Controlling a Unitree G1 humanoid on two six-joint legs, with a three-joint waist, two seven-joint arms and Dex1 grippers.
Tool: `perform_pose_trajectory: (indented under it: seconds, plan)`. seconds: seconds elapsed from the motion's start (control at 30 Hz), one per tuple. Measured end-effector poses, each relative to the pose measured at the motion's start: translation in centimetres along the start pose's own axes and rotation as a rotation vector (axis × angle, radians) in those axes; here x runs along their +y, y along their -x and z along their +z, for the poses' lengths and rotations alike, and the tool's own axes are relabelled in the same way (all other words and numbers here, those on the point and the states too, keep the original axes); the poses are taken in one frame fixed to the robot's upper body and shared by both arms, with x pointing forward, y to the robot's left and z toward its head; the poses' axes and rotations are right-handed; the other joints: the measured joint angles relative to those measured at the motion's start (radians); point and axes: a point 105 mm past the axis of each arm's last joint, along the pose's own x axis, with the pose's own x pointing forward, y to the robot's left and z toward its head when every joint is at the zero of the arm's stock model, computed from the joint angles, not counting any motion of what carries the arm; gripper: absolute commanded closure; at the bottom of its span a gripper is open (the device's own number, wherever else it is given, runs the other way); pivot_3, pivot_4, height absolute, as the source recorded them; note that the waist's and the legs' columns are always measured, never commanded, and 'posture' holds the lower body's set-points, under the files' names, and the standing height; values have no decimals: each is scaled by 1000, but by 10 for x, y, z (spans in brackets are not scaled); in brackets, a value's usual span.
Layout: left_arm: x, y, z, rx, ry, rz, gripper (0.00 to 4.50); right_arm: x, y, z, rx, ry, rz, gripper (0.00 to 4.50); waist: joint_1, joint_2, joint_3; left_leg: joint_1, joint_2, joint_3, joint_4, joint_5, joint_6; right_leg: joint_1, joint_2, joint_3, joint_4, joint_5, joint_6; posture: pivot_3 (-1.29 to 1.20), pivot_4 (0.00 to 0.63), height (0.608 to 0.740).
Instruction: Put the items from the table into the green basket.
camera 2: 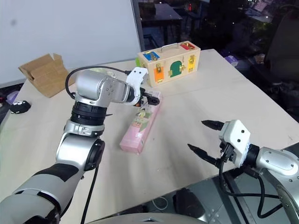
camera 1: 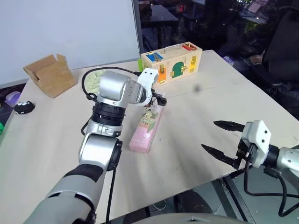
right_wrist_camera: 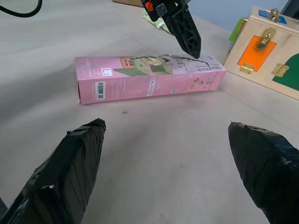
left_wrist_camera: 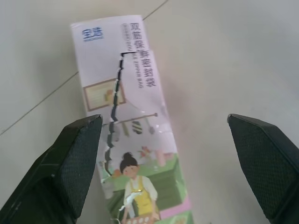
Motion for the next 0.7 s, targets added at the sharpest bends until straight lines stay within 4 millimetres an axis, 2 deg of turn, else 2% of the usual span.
perform_pose_trajectory:
  seconds: [0.1, 0.23, 0.47, 0.6, 0.63, 0.7]
  plan:
    - [14, -4, -20, 67, -14, 41, 69, 0, 0, 0, 0, 0, -1, 0, -2, 1, 0, 1, 0, -1, 0, 0, 0, 0, 1, 0, 1, 0, 0, -291, 8, 740]
    - [12, -17, -47, 164, -3, 19, 69, -1, -2, 0, -3, 0, 2, 0, 6, 0, 0, 0, 0, -1, 0, 0, 0, 0, 0, 0, 0, 0, 0, -290, 9, 740]
    - [4, -32, -59, 220, 46, -42, 69, -2, -2, 1, -3, 8, 3, 0, 9, 0, 0, 0, 0, 0, 0, 0, 0, 0, 0, 0, 0, 0, 0, -304, 11, 740]
    - [6, -41, -66, 240, 64, -49, 69, -3, -2, 1, 1, 13, -3, 0, 8, 0, 0, 0, 0, 0, 0, 0, 0, 0, 0, 0, 0, 0, 0, -304, 11, 740]
    - [7, -42, -66, 238, 58, -47, 577, -3, -2, 0, 4, 16, -6, 0, 7, 0, 0, 0, 0, 0, 0, 0, 0, 0, 0, 0, 0, 0, 0, -304, 11, 740]
    - [9, -43, -67, 238, 46, -34, 1213, -3, -2, 0, 6, 17, -8, 0, 7, 0, 0, 1, 0, 1, 0, 0, 0, 1, 0, 0, 0, 0, 0, -304, 11, 740]
